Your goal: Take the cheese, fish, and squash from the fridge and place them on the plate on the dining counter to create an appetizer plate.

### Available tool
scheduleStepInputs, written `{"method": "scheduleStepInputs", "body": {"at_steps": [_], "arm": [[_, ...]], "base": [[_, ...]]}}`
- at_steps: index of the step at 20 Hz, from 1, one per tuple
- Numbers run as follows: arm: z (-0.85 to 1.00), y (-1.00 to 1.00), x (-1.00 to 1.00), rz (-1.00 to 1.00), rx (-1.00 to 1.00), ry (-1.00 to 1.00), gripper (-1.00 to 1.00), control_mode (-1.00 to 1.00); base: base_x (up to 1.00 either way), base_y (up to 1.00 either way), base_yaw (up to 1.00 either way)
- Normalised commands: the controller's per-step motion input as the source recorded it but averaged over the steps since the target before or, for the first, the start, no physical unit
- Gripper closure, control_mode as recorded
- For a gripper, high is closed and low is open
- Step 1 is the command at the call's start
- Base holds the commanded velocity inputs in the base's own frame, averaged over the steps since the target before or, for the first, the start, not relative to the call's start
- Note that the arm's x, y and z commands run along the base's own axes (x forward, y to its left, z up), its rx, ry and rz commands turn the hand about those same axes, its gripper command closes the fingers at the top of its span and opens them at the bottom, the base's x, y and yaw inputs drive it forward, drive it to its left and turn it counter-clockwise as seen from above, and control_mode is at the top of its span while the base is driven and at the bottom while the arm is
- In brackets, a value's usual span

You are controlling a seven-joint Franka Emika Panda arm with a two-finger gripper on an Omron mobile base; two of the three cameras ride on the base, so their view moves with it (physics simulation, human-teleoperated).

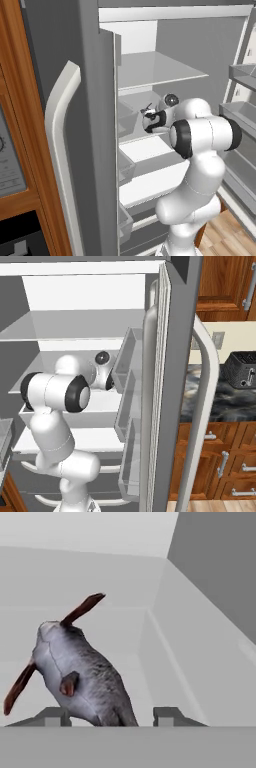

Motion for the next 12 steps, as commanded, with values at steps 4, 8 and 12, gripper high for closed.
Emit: {"method": "scheduleStepInputs", "body": {"at_steps": [4, 8, 12], "arm": [[-0.01, 0.08, -0.15, 0.0, 0.0, 0.22, 1.0, -1.0], [0.0, 0.18, -0.5, 0.0, 0.0, 0.11, 1.0, -1.0], [-0.09, 0.29, -0.67, 0.0, -0.02, 0.01, 1.0, -1.0]], "base": [[0.0, 0.0, 0.0], [0.0, 0.0, 0.0], [0.0, 0.0, 0.0]]}}
